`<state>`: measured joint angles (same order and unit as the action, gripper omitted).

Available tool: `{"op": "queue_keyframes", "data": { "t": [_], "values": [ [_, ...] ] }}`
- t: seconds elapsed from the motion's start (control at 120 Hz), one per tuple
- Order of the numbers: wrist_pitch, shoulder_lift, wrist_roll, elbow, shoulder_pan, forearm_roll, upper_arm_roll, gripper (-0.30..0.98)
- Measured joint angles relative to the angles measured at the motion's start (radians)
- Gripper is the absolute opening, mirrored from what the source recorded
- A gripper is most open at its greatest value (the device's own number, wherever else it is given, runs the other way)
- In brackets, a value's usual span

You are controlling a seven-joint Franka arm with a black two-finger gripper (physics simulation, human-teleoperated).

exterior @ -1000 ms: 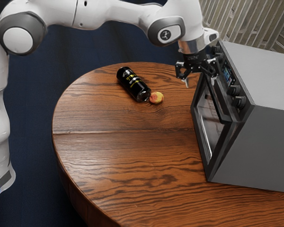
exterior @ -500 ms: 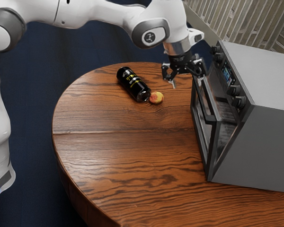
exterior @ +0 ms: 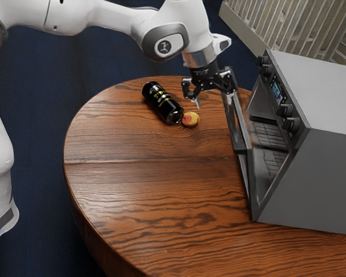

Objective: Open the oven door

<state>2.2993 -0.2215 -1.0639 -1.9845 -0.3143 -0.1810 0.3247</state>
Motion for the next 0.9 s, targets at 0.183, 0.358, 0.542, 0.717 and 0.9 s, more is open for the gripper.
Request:
{"op": "queue_keyframes", "data": {
  "t": [0.183,0.358,0.542,0.717,0.9],
  "values": [
    [0.003,-0.097,-0.001,-0.099,-0.054,-0.059,0.001,0.69],
    [-0.025,-0.344,0.001,-0.249,-0.197,-0.150,0.007,0.68],
    [-0.259,-0.239,-0.157,0.173,-0.170,-0.117,0.073,0.68],
    [-0.533,-0.137,-0.440,0.228,0.003,0.027,-0.031,0.69],
    [-0.664,-0.142,-0.698,0.164,0.063,0.077,-0.038,0.69]
  ]
}}
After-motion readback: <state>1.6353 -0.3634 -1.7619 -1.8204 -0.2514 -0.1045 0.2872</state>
